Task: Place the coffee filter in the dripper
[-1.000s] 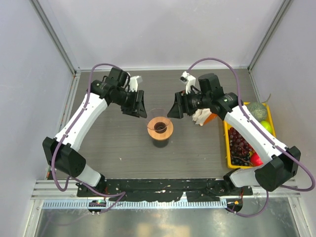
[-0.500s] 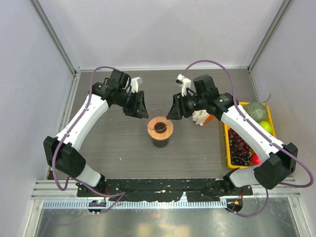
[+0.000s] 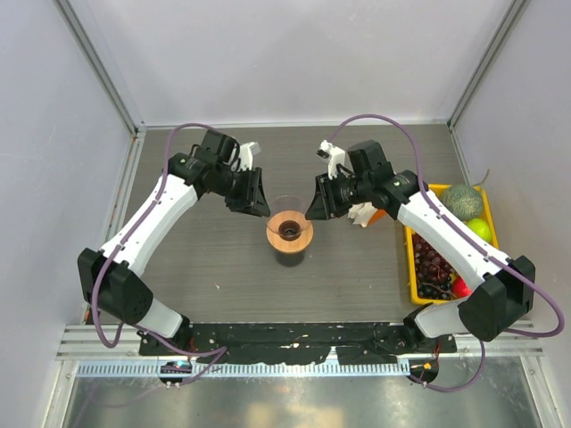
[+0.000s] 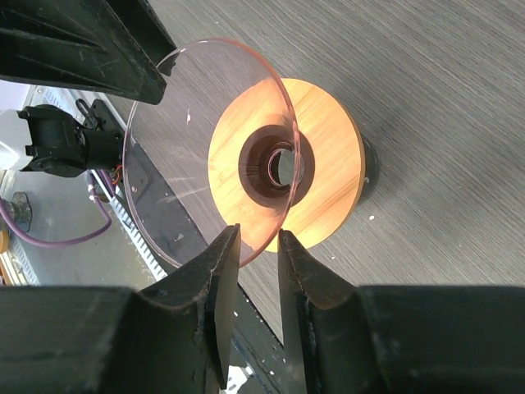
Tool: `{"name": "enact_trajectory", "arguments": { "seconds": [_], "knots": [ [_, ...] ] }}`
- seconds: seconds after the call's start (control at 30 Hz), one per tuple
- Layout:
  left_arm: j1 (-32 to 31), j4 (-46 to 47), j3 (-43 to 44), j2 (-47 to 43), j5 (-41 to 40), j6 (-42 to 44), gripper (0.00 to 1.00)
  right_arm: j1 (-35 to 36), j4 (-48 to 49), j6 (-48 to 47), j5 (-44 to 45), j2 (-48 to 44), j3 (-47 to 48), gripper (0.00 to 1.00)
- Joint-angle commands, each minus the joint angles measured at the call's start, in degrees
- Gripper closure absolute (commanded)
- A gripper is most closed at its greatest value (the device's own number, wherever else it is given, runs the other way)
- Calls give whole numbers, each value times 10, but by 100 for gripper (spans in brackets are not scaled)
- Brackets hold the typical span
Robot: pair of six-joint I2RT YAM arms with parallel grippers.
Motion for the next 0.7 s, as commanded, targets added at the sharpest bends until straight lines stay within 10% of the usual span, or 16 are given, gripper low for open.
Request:
{"name": "enact_trajectory", "arguments": {
  "seconds": [0.0,0.67],
  "knots": [
    [-9,38,-8,-35,3,-6,64,3,12,-4,6,-4,-2,70],
    [-20,44,-41,-26,-11,-8,95,11,21,20,20,4,-7,95]
  ]
}}
